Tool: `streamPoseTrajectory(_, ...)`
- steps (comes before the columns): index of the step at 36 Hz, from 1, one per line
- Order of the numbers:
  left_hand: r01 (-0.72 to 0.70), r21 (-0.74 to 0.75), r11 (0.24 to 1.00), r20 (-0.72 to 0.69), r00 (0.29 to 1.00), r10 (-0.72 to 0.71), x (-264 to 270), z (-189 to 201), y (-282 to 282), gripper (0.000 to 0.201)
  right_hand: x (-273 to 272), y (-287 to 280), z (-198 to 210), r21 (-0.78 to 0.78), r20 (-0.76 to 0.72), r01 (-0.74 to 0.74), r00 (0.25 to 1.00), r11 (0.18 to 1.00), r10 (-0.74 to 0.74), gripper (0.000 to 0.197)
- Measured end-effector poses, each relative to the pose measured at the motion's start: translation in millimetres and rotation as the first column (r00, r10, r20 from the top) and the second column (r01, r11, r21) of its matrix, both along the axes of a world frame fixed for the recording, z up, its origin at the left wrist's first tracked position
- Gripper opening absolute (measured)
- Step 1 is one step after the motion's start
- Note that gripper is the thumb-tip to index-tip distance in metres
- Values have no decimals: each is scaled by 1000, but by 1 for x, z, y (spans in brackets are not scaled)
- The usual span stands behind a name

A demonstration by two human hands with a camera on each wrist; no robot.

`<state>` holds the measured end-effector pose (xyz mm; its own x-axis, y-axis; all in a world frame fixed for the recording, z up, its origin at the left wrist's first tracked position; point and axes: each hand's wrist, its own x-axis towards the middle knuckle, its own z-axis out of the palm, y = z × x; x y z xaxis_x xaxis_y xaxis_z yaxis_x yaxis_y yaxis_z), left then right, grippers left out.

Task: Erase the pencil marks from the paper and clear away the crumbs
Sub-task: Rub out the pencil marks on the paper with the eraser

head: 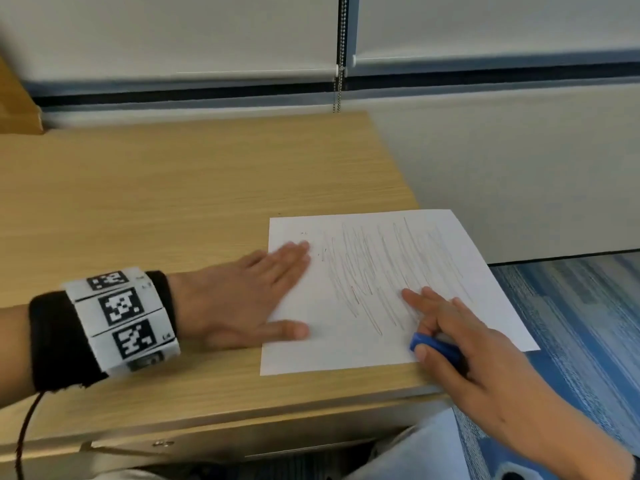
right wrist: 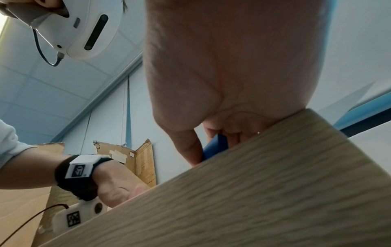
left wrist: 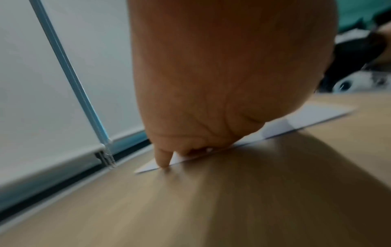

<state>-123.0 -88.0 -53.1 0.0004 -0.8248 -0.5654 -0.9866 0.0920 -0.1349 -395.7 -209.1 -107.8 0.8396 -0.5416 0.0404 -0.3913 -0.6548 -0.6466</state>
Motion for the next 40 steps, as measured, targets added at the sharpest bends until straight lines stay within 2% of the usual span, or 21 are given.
streamPoseTrajectory(1, -2, -7, 1000, 30, 1000, 3, 2, 0, 0, 95, 0, 0, 0, 2, -12, -3, 1000, 1000, 3, 30)
streamPoseTrajectory(3, 128, -20, 992, 33, 991, -128, -8, -1, 1, 96, 0, -1, -1, 4, -35, -4, 999, 1000, 4, 37)
streamPoseTrajectory(5, 315, -40, 948, -44, 948, -316, -29, -3, 6, 94, -1, -2, -3, -1, -26, 3, 1000, 1000, -3, 50)
streamPoseTrajectory(7, 390, -52, 919, -125, 911, -394, -44, -8, 8, 91, -1, -2, -2, -2, -20, -2, 1000, 1000, 2, 46)
streamPoseTrajectory(10, 296, -24, 955, -140, 945, -296, -36, -8, 2, 89, -1, -2, -3, -6, -19, -13, 1000, 1000, 13, 56)
streamPoseTrajectory(13, 68, 0, 998, -79, 995, -68, -6, -3, -7, 92, 0, -2, -2, -17, -22, -21, 1000, 1000, 20, 57)
streamPoseTrajectory(15, -69, 2, 998, -23, 997, 69, 14, -3, -13, 97, 1, -2, 0, -27, -23, -29, 999, 999, 29, 56)
streamPoseTrajectory(17, -146, -8, 989, 22, 989, 146, 24, -2, -17, 104, 1, -1, 1, -47, -21, -33, 999, 998, 32, 62)
streamPoseTrajectory(20, -92, -47, 995, 18, 996, 92, 14, 0, -24, 100, 2, 0, 2, -50, -24, -26, 999, 998, 25, 55)
streamPoseTrajectory(24, 158, -115, 981, -74, 983, -167, -23, -5, -37, 90, 3, -1, 2, -50, 12, -31, 999, 998, 32, 57)
streamPoseTrajectory(26, 202, -85, 976, -113, 971, -211, -32, -12, -44, 89, 4, 0, 3, -53, 35, -33, 999, 998, 35, 54)
streamPoseTrajectory(29, 140, -66, 988, -112, 983, -147, -23, -11, -52, 91, 4, 0, 4, -47, 47, -27, 998, 999, 30, 52)
streamPoseTrajectory(33, -101, -24, 995, -46, 994, 100, 9, -2, -57, 94, 4, -1, 3, -53, 15, -27, 1000, 998, 27, 38)
streamPoseTrajectory(35, -188, -26, 982, -20, 982, 188, 21, -2, -57, 99, 4, -1, 4, -43, 13, -31, 999, 999, 32, 40)
streamPoseTrajectory(37, -184, -41, 982, -29, 983, 183, 23, -3, -57, 102, 4, -1, 5, -49, 24, -40, 999, 998, 42, 43)
streamPoseTrajectory(40, -38, -36, 999, -107, 994, 34, 7, -5, -52, 91, 3, 0, 5, -66, 39, -48, 998, 997, 50, 41)
